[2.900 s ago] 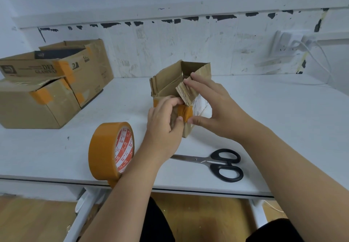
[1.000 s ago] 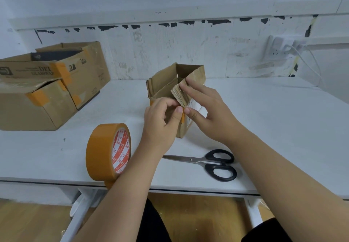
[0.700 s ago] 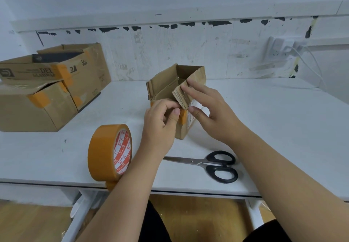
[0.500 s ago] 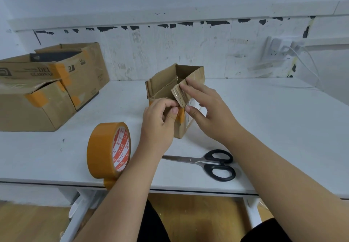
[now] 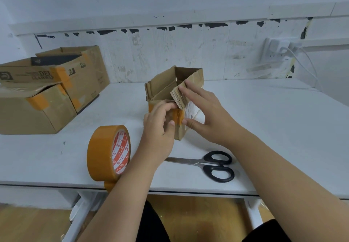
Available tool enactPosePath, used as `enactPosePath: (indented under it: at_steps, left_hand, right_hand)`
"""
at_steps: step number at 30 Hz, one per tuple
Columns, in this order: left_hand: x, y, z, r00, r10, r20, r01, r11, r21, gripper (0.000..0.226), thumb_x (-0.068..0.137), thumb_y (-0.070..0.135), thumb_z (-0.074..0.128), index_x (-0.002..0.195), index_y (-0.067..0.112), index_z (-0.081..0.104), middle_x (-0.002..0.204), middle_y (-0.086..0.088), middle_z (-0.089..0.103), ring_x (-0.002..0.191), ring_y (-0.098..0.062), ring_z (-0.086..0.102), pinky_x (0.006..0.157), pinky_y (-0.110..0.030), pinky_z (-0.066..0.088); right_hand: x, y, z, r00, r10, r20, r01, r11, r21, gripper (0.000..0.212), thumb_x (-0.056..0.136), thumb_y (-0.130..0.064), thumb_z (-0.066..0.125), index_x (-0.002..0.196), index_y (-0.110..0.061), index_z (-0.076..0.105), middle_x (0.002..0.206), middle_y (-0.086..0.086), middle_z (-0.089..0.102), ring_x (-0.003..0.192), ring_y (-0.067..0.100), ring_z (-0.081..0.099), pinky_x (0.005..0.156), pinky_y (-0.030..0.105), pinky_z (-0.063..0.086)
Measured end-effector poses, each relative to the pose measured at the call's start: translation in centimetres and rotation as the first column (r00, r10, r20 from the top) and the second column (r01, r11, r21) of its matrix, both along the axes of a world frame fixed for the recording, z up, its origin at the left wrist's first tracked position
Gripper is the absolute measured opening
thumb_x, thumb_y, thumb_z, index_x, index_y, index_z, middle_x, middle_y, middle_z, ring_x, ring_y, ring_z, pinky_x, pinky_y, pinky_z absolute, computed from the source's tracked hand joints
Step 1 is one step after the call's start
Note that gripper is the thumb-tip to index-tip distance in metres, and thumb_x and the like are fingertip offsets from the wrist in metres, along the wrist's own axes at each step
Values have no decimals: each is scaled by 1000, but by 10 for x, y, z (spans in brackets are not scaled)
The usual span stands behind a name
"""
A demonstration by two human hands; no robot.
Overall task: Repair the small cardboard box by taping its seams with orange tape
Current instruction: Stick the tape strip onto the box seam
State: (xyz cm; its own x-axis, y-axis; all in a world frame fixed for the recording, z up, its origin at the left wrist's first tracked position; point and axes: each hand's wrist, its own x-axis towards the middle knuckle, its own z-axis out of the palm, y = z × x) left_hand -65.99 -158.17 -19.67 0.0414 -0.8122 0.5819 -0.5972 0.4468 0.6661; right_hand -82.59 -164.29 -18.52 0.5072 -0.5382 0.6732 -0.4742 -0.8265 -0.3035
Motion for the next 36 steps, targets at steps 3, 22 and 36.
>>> enactPosePath:
  at_steps: [3, 22, 36]
  left_hand:
    - [2, -2, -2, 999, -33, -6, 33, 999, -25, 36, 90, 16, 51, 122, 33, 49, 124, 17, 50, 118, -20, 46, 98, -45, 45]
    - [-1, -12, 0, 999, 21, -29, -23, 995, -100, 18, 88, 33, 52, 104, 26, 57, 108, 4, 60, 97, -22, 54, 76, -27, 46]
    - [-3, -9, 7, 993, 0, -120, -17, 990, -137, 6, 88, 21, 64, 93, 22, 61, 87, 19, 53, 71, 6, 50, 62, -7, 40]
  right_hand:
    - [1, 1, 0, 1000, -7, -20, 7, 1000, 0, 80, 82, -29, 72, 150, -17, 31, 159, 3, 22, 142, 17, 26, 115, 20, 14]
    - [4, -3, -2, 996, -5, 93, 9, 999, -37, 66, 87, -34, 66, 145, -13, 41, 155, 7, 32, 141, 12, 30, 113, 19, 19]
    - [6, 3, -1, 982, -5, 189, -3, 999, 39, 53, 92, -25, 61, 142, -17, 46, 153, 1, 36, 135, 8, 35, 105, 38, 41]
